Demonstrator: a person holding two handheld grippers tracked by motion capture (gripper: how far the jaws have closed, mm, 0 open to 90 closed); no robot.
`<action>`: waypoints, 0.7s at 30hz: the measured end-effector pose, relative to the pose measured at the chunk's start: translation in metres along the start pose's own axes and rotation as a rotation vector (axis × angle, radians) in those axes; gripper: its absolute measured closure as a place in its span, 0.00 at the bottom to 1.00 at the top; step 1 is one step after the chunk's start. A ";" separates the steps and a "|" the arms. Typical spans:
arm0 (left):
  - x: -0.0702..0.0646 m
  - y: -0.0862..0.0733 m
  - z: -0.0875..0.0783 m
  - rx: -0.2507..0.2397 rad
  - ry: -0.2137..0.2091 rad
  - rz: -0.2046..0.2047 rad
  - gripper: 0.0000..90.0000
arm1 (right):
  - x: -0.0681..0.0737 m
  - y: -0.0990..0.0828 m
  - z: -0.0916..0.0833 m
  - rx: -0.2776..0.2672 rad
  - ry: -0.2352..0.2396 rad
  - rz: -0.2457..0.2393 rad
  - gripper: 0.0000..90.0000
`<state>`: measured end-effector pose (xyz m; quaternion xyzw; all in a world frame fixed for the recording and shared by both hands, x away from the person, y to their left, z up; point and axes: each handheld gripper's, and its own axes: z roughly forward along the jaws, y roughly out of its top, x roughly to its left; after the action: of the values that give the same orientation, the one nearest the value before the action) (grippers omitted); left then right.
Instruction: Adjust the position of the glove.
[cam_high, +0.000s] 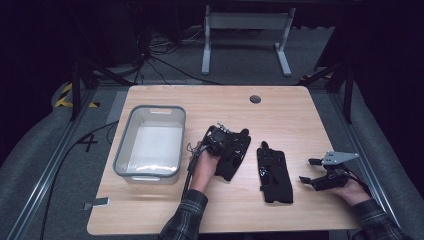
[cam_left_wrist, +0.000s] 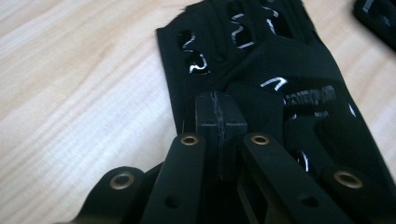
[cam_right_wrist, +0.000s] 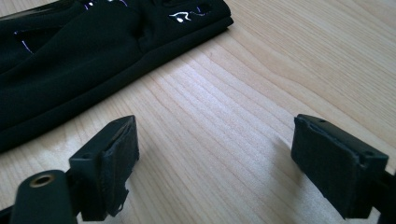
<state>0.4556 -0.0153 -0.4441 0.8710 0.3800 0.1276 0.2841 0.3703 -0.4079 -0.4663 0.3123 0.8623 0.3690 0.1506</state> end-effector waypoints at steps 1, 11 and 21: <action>-0.003 -0.001 -0.002 0.006 -0.001 0.011 1.00 | 0.000 0.000 0.000 0.000 0.000 0.000 0.17; -0.018 -0.013 -0.011 0.011 -0.027 0.040 1.00 | 0.000 0.000 0.000 0.001 0.000 -0.002 0.17; -0.034 0.002 -0.008 -0.039 -0.079 0.089 1.00 | 0.000 0.000 0.000 0.001 0.001 -0.003 0.17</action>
<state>0.4301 -0.0382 -0.4367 0.8857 0.3265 0.1129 0.3101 0.3702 -0.4076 -0.4662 0.3108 0.8631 0.3685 0.1507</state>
